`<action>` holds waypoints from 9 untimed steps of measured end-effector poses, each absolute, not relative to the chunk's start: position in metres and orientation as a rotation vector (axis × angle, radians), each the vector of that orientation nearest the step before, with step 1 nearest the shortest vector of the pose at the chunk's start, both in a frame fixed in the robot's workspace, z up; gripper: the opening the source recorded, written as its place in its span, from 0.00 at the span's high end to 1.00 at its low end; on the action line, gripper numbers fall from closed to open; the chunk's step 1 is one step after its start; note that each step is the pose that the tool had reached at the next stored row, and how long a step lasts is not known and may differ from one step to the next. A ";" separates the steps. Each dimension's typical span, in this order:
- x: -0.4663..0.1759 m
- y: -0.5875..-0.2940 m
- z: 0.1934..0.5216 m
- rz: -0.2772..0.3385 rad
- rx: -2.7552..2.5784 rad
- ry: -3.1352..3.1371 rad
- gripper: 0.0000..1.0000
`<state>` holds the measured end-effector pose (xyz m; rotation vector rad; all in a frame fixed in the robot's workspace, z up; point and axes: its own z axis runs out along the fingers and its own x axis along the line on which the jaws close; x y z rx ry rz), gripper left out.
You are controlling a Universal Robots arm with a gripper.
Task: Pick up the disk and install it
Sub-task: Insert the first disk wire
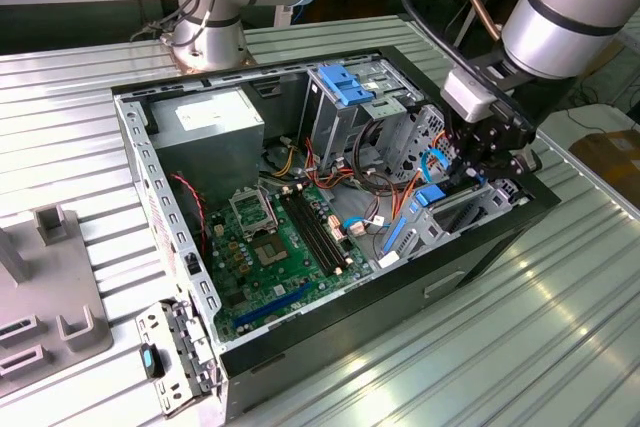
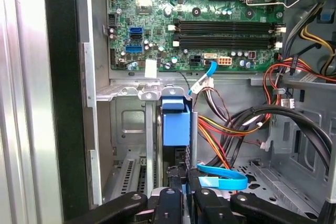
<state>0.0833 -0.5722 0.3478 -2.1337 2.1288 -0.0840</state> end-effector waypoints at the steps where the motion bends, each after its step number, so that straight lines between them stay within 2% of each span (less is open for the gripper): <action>1: 0.083 -0.572 0.347 -0.084 -2.134 2.129 0.84; 9: 0.083 -0.572 0.346 -0.083 -2.133 2.128 0.84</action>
